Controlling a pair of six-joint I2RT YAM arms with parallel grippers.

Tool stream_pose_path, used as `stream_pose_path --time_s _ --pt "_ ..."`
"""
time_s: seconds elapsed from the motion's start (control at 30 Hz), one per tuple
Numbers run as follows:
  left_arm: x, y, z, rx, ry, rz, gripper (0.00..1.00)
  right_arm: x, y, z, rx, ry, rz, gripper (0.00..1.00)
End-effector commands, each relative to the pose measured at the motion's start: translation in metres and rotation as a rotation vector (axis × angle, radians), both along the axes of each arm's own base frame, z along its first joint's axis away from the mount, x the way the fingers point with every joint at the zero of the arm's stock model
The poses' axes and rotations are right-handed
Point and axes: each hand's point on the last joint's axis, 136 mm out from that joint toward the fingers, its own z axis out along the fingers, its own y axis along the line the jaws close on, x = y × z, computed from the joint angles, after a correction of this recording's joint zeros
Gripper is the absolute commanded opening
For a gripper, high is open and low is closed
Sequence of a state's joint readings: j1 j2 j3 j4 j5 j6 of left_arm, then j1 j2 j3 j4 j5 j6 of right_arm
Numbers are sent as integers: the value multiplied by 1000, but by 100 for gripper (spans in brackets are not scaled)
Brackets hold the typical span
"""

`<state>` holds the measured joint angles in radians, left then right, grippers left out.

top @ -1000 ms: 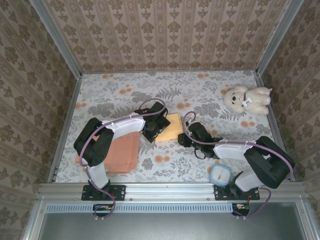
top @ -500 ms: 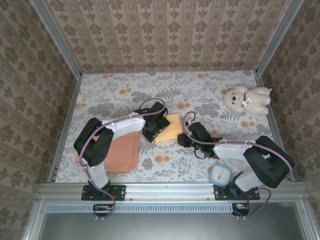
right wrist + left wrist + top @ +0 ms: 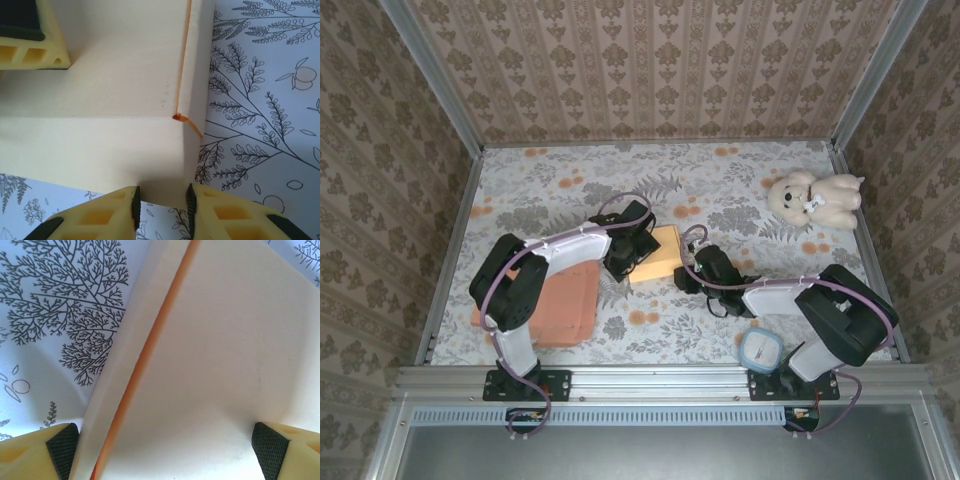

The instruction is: Fold the paper box

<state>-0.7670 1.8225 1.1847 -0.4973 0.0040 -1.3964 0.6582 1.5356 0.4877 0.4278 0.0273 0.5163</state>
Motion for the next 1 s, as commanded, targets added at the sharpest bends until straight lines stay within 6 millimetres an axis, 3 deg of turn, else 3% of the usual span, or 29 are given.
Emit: stream_pose_path --time_s 0.0,0.17,0.73,0.97 --pt "-44 41 -48 189 203 -33 92 16 8 11 9 -101 0 32" --pt "-44 41 -48 191 201 -42 92 25 11 0 2 -117 -9 32" --pt "-44 36 -48 176 206 -61 90 55 12 3 -2 -250 -84 35" --pt "-45 25 -50 146 220 -87 90 71 33 -3 -52 -302 -25 40"
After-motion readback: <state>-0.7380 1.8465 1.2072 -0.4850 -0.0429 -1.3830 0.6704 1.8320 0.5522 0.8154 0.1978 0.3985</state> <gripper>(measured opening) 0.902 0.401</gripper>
